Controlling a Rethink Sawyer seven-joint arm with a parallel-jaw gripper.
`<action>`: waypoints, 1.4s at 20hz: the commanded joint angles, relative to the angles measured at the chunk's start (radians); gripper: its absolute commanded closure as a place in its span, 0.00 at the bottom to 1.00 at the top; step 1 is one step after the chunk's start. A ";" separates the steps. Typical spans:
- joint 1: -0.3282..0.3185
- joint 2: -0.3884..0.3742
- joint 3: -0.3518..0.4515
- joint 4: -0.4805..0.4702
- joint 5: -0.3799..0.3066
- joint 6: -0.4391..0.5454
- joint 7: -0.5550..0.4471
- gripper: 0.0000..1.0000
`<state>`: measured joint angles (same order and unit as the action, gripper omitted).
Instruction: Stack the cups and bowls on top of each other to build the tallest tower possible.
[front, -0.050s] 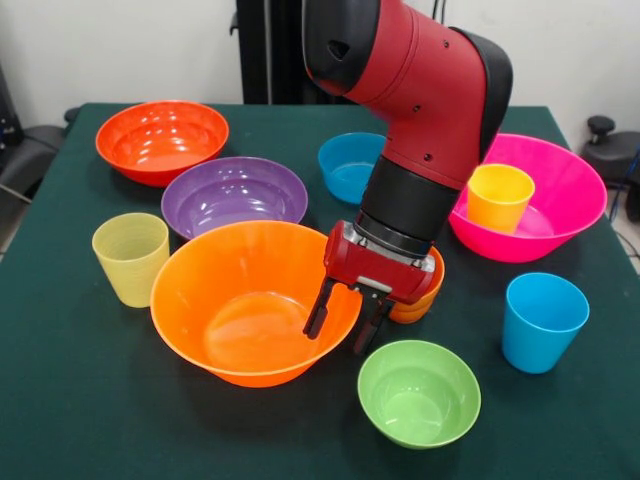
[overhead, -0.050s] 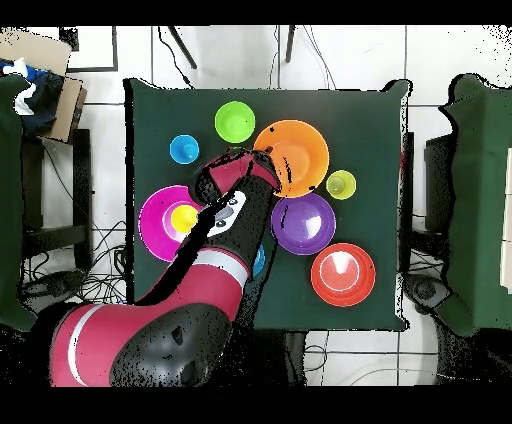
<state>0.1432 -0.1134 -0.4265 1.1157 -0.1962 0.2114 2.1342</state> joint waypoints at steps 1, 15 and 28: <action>-0.007 0.001 0.096 -0.005 0.025 0.035 0.086 0.00; -0.004 0.000 0.094 -0.006 0.024 0.033 0.087 0.00; -0.005 0.001 0.096 -0.009 0.029 0.049 0.085 0.00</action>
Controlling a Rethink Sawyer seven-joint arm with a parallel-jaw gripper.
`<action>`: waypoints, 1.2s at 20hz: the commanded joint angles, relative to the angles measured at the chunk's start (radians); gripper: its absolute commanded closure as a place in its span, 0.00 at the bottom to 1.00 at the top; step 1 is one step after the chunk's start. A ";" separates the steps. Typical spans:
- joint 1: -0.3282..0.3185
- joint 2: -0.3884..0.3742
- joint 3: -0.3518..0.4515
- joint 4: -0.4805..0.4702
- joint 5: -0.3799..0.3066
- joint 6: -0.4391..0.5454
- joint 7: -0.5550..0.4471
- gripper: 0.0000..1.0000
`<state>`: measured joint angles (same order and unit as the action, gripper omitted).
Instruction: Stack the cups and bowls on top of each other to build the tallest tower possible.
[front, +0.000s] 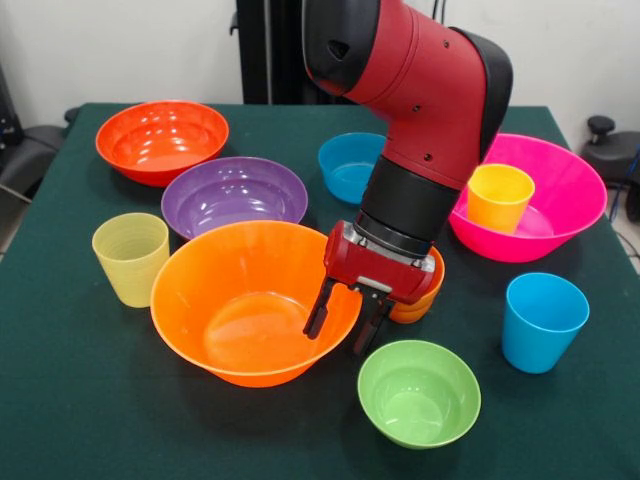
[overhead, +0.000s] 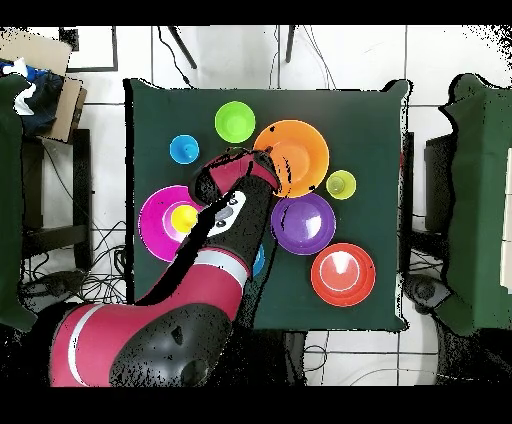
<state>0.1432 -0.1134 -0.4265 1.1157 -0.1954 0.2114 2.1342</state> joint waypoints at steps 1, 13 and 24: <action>-0.005 0.001 0.096 -0.010 0.028 0.050 0.085 0.00; -0.008 -0.001 0.101 -0.009 0.029 0.057 0.079 0.00; -0.012 -0.005 0.108 -0.005 0.027 0.057 0.075 0.00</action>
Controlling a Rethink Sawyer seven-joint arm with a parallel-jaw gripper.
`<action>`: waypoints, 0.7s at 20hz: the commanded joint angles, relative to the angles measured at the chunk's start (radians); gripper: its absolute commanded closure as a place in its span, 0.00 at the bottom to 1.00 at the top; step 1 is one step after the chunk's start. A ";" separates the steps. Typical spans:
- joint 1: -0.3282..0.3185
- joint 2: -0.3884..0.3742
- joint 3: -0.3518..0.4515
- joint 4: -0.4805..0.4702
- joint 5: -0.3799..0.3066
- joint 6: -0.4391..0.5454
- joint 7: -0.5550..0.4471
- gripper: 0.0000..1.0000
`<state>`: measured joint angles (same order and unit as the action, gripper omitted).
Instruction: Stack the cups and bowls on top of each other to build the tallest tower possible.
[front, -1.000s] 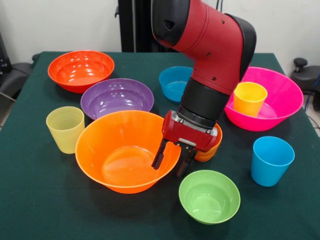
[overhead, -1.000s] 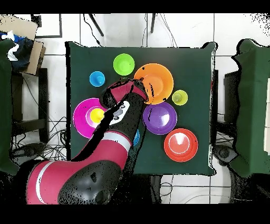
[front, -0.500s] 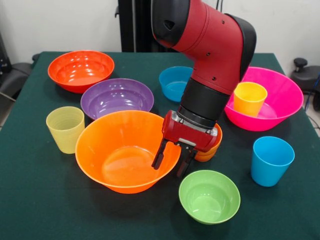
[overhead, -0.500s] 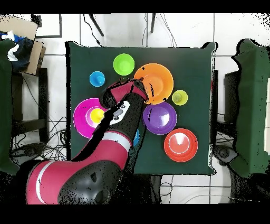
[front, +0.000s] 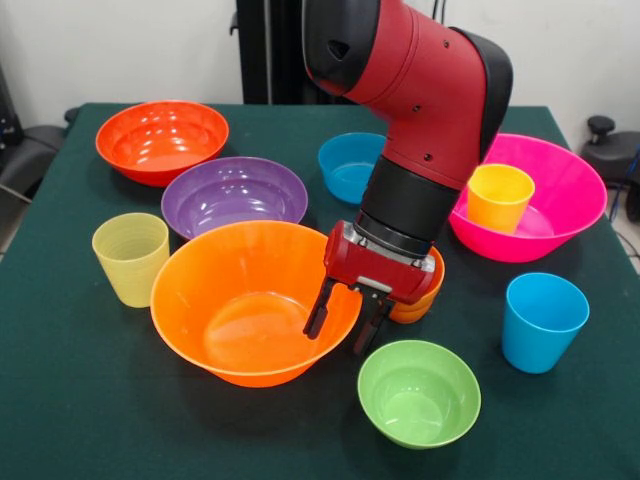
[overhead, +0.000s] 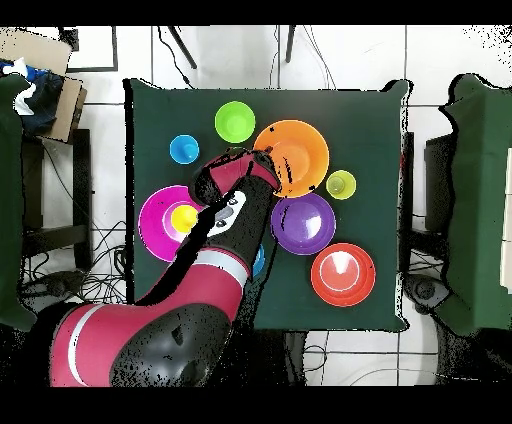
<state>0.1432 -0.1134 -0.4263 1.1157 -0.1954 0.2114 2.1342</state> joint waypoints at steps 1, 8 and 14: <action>-0.012 -0.005 0.107 -0.006 0.027 0.057 0.075 0.00; -0.011 -0.004 0.107 -0.008 0.029 0.059 0.076 0.00; -0.012 -0.005 0.109 -0.007 0.033 0.067 0.076 0.00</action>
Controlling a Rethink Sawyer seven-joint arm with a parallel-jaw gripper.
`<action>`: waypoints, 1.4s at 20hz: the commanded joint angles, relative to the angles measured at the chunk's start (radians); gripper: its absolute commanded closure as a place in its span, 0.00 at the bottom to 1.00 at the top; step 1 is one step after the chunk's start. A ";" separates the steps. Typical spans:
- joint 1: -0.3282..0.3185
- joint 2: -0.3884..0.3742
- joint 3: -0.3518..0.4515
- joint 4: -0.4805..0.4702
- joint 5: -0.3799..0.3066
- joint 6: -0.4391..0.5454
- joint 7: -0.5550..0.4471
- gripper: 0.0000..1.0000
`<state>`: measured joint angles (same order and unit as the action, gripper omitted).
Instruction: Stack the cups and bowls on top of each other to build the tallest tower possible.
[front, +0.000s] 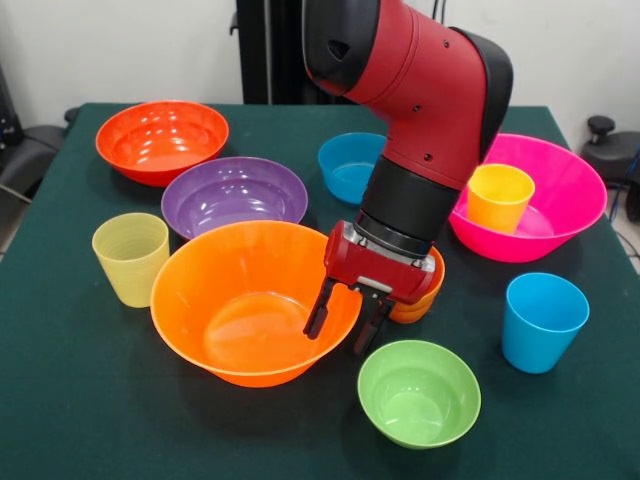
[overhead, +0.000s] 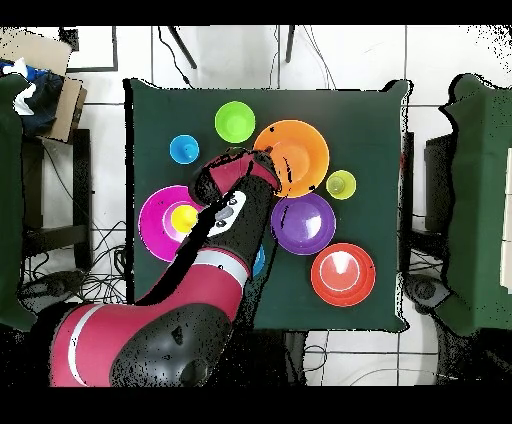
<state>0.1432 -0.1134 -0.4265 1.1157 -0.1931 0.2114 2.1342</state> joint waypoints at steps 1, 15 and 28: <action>-0.011 -0.004 0.107 -0.008 0.031 0.067 0.076 0.00; -0.012 -0.005 0.111 -0.009 0.034 0.074 0.072 0.00; -0.018 -0.005 0.117 -0.010 0.038 0.081 0.068 1.00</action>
<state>0.1397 -0.1205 -0.4272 1.1151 -0.1875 0.2122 2.1342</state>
